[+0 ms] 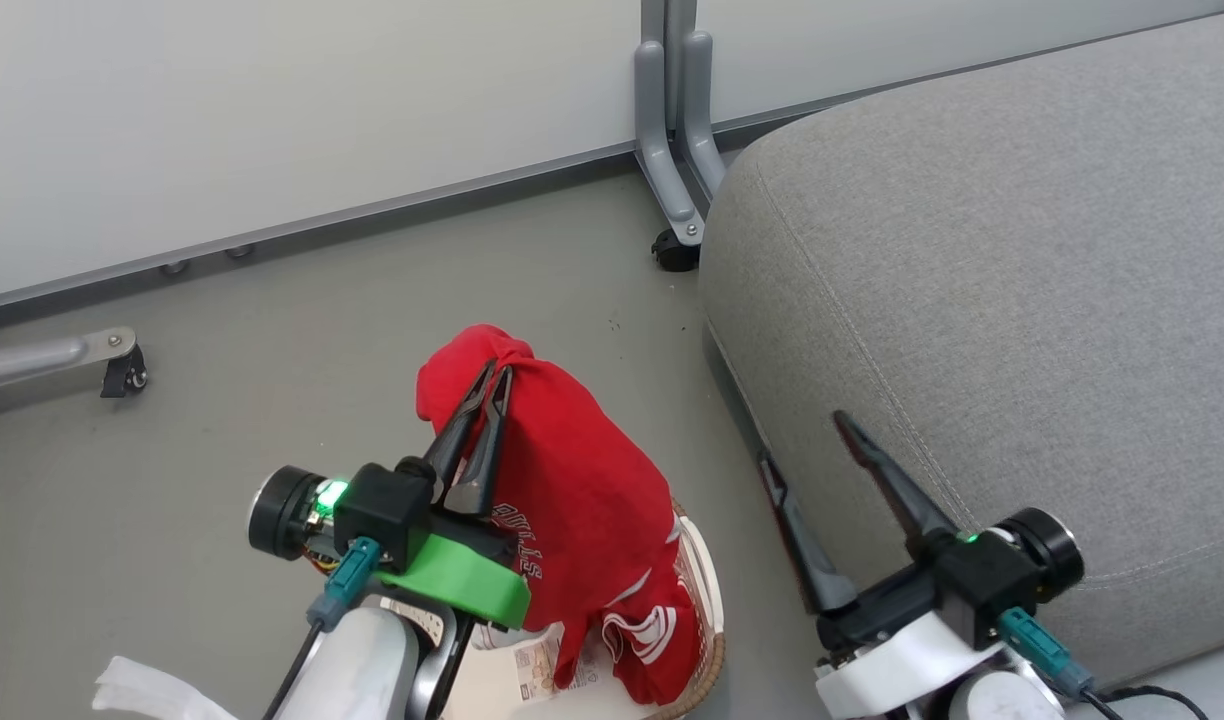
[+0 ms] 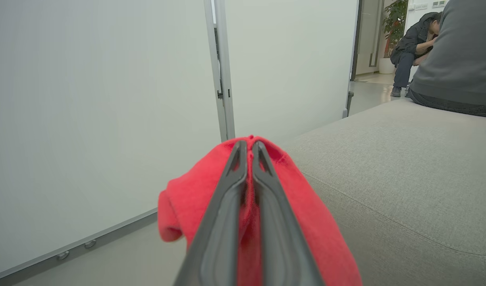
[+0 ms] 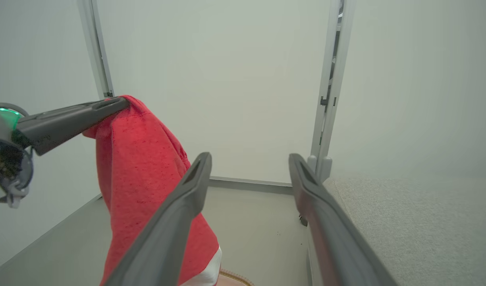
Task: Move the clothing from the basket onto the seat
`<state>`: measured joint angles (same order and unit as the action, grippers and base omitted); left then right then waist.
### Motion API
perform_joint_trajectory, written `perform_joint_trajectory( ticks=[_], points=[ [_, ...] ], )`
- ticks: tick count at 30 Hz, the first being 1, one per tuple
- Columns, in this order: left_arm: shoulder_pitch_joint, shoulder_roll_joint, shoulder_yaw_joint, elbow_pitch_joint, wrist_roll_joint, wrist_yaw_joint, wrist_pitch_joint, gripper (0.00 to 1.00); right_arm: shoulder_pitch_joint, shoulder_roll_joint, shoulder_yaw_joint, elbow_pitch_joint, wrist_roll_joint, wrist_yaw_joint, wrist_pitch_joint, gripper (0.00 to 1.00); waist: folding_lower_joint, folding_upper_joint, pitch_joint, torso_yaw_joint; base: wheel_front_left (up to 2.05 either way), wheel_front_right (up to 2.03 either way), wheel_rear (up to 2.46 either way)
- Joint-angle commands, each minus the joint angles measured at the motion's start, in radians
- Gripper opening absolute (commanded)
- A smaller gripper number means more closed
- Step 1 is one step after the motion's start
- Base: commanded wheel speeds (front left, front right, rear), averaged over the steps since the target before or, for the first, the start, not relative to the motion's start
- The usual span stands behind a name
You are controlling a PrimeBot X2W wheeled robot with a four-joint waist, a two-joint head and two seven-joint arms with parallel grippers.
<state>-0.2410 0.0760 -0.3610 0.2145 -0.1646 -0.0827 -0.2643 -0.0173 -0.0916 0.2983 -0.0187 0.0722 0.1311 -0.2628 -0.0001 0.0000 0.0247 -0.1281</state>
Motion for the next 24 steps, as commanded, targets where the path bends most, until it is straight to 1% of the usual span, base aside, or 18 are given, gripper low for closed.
perform_joint_trajectory(
  ticks=[1, 9, 19, 24],
  points=[
    [-0.012, -0.002, -0.007, 0.002, 0.01, -0.007, 0.0, 0.0, -0.019, -0.01, 0.027, 0.008, -0.007, -0.001, -0.003, 1.0, 0.0001, 0.0, 0.0, -0.002, 0.0, 0.0, 0.0],
    [-0.047, -0.011, -0.1, 0.014, -0.009, -0.034, 0.0, 0.0, -0.075, -0.021, 0.151, 0.092, 0.047, -0.001, -0.003, 1.0, 0.0001, 0.0, 0.001, 0.004, 0.0, 0.0, 0.0],
    [-0.057, -0.014, -0.239, -0.025, -0.06, -0.047, 0.06, 0.0, -0.116, -0.019, 0.176, 0.168, 0.09, -0.001, -0.003, 1.0, 0.0001, 0.0, -0.002, 0.032, 0.0, 0.0, 0.0],
    [-0.055, -0.007, -0.287, -0.05, -0.089, -0.047, 0.093, 0.0, -0.126, -0.022, 0.182, 0.2, 0.099, -0.001, -0.003, 1.0, 0.0001, 0.0, 0.001, 0.046, 0.0, 0.0, 0.0]
  ],
)
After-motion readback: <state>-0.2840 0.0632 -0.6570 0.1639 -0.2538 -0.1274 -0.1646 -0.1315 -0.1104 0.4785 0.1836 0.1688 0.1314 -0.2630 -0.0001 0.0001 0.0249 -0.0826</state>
